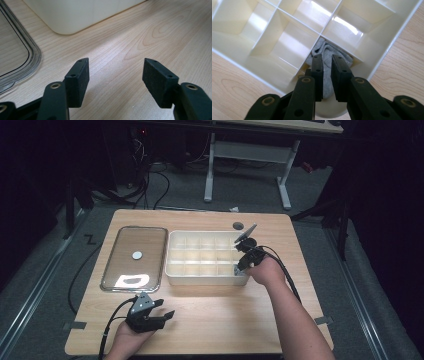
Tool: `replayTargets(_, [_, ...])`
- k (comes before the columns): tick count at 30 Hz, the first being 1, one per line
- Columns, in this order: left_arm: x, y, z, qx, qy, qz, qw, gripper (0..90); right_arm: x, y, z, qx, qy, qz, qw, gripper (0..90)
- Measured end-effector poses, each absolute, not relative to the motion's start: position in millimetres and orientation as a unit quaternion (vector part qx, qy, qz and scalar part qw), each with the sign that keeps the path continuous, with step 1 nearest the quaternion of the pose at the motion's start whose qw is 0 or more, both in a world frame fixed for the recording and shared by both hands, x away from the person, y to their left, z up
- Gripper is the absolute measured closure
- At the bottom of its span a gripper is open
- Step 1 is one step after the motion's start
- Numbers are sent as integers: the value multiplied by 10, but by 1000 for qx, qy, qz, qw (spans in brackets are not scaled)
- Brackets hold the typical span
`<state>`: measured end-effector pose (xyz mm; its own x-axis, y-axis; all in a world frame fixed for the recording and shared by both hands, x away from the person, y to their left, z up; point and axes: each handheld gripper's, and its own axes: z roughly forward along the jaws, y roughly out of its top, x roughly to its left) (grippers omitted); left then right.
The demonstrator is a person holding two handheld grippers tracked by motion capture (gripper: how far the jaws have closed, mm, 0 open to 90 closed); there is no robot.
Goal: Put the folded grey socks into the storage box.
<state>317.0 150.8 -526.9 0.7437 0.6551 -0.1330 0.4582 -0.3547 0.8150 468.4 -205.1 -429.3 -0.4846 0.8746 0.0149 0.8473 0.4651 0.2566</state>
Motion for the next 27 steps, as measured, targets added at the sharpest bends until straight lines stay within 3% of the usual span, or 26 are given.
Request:
replayTargets(16, [3135,1472,-5255,819,333,115,453,386,4328,-2169,-4341,483,833,248,107,740])
replayTargets(22, [3130,1478,-5257,819,332,119,453,385,4157,-2253,-4395,481,815,289,143,657])
replayTargets(27, [3131,1490,-5256,815,334,128,457,385,3910,-2309,-4424,461,804,318,199,595])
